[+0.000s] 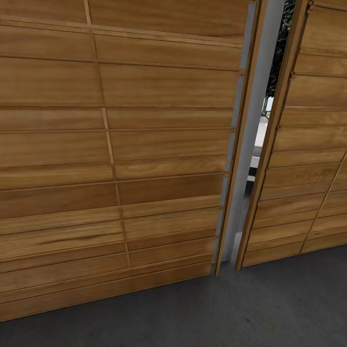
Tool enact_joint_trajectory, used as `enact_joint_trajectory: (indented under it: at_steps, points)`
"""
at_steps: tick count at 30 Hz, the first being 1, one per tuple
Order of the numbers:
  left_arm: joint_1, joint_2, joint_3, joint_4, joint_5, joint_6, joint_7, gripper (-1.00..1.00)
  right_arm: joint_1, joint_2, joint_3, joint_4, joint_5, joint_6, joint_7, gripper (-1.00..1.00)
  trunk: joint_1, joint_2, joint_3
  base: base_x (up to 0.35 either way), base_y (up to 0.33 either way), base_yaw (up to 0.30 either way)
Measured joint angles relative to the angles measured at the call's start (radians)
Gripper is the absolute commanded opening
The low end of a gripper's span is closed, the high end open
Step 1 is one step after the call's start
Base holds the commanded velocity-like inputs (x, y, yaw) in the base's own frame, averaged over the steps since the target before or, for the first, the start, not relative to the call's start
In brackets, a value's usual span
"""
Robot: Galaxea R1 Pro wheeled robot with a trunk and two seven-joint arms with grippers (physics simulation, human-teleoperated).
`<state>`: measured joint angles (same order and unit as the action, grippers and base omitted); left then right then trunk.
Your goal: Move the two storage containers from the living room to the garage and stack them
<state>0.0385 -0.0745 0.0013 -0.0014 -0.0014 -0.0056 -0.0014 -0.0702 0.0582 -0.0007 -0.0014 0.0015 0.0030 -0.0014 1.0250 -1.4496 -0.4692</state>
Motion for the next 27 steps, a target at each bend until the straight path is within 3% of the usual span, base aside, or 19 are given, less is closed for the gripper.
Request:
enact_joint_trajectory:
  at_steps: [9, 18, 19, 20, 24, 26, 27]
  points:
    - [0.000, -0.009, -0.001, -0.001, 0.002, -0.001, 0.000, 1.00, 0.000, -0.002, 0.004, -0.003, 0.004, -0.018, 0.000, 1.00, 0.000, 0.000, 0.000, 0.000, 0.000, 0.000]
    - [-0.001, -0.023, -0.005, -0.040, 0.000, 0.008, 0.004, 1.00, -0.005, -0.031, 0.004, -0.053, 0.009, -0.066, -0.002, 1.00, 0.000, 0.000, 0.000, 0.000, 0.000, 0.000]
    - [0.000, -0.023, -0.005, -0.137, 0.000, 0.010, 0.004, 1.00, -0.005, -0.040, 0.003, -0.143, 0.009, -0.116, -0.002, 1.00, 0.000, 0.000, 0.000, 0.000, 0.000, 0.000]
    - [-0.006, -0.023, -0.005, -0.239, -0.001, 0.012, 0.004, 1.00, -0.011, -0.049, 0.003, -0.249, 0.010, -0.107, -0.002, 1.00, 0.000, 0.000, 0.000, 0.000, 0.000, 0.000]
    - [-0.001, -0.020, -0.004, -0.354, -0.003, 0.045, 0.005, 1.00, -0.013, -0.072, 0.001, -0.375, 0.010, -0.016, -0.001, 1.00, 0.000, 0.000, 0.000, 0.000, 0.000, 0.000]
    - [-0.001, -0.017, -0.004, -0.420, -0.003, 0.096, 0.005, 1.00, -0.014, -0.080, 0.000, -0.443, 0.010, 0.043, -0.001, 1.00, 0.000, 0.000, 0.000, 0.000, 0.000, 0.000]
    - [-0.001, -0.015, -0.002, -0.487, -0.003, 0.162, 0.006, 1.00, -0.014, -0.089, -0.002, -0.502, 0.010, 0.098, -0.001, 1.00, 0.000, 0.000, 0.000, 0.000, 0.000, 0.000]
